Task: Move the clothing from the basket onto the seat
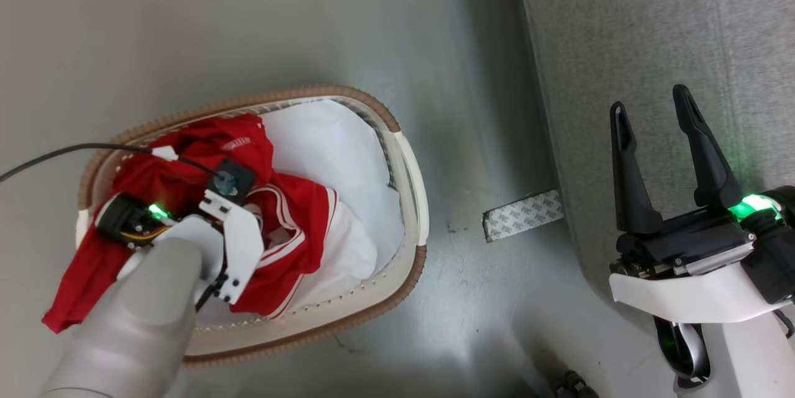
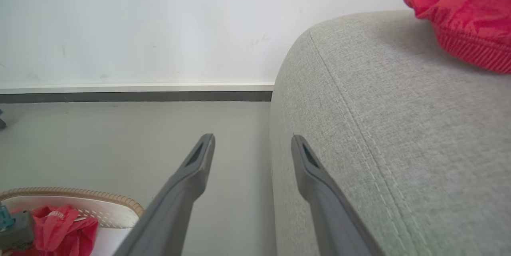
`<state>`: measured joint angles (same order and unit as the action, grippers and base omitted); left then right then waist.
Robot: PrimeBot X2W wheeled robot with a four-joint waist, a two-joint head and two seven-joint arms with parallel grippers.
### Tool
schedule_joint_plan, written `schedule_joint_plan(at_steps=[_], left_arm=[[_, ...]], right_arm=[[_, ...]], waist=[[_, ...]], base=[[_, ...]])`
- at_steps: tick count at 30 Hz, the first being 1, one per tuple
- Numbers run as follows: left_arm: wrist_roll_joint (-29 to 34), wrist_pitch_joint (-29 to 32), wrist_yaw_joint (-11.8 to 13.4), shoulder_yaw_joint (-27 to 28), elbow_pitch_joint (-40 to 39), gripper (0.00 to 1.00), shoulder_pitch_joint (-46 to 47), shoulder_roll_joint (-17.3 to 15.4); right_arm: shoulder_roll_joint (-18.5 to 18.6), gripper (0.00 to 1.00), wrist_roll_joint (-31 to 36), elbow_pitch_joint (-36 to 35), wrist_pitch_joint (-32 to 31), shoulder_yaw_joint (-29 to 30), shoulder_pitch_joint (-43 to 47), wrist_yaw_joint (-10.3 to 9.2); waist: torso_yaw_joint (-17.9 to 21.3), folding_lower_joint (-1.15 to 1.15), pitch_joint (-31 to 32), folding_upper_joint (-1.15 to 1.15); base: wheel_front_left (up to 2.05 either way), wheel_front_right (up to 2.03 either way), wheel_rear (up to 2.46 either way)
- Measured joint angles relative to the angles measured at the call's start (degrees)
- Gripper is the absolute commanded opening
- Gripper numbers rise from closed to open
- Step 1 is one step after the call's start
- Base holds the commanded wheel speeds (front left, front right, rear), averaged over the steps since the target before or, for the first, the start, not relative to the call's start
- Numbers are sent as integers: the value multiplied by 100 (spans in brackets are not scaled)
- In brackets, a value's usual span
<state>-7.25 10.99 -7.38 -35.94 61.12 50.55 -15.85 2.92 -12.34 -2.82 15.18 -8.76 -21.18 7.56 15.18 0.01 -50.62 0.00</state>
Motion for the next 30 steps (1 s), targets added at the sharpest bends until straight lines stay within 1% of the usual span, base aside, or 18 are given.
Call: schedule_joint_plan(at_steps=[1,2,3,8,13,17,22,26,29,30], left_arm=[[-25,-43,0,-33,8,42,18,20],[-65,-100,0,-58,18,17,29,42],[-108,-111,0,-109,31,0,48,79],[-394,-349,0,-279,46,0,71,252],[-761,-728,-1,-434,8,0,-120,413],[-1010,-1114,-2,-517,-71,0,-400,478],[-1370,-1371,-10,-546,-279,0,-874,549],[-1521,-1583,-7,-487,-586,0,-1096,545],[-1590,-1672,71,-420,-937,0,-1288,506],[-1623,-1722,153,-358,-1104,0,-1330,481]], right_arm=[[0,100,0,-7,0,9,-4,0],[0,100,3,-9,0,23,-7,0],[0,100,12,-8,0,45,-8,0],[0,100,148,114,0,174,-7,0],[1,100,243,337,0,246,51,0],[-2,100,334,526,0,252,215,0],[-4,100,443,733,0,263,473,0],[-4,100,580,865,0,360,778,0],[-5,100,586,934,0,413,1008,0],[-4,100,587,957,0,426,1094,0]], waist=[[-1,0,-43,0],[-6,0,-75,0],[-21,0,-93,0],[-143,0,35,0],[-300,0,462,0],[-458,-1,984,0],[-661,-1,1789,0],[-843,-1,2459,0],[-992,-1,2940,0],[-1045,-1,3097,0]], base=[[0,0,0],[0,0,0],[0,0,0],[0,0,0],[0,0,0],[0,0,0],[0,0,0],[0,0,0],[0,0,0],[0,0,0]])
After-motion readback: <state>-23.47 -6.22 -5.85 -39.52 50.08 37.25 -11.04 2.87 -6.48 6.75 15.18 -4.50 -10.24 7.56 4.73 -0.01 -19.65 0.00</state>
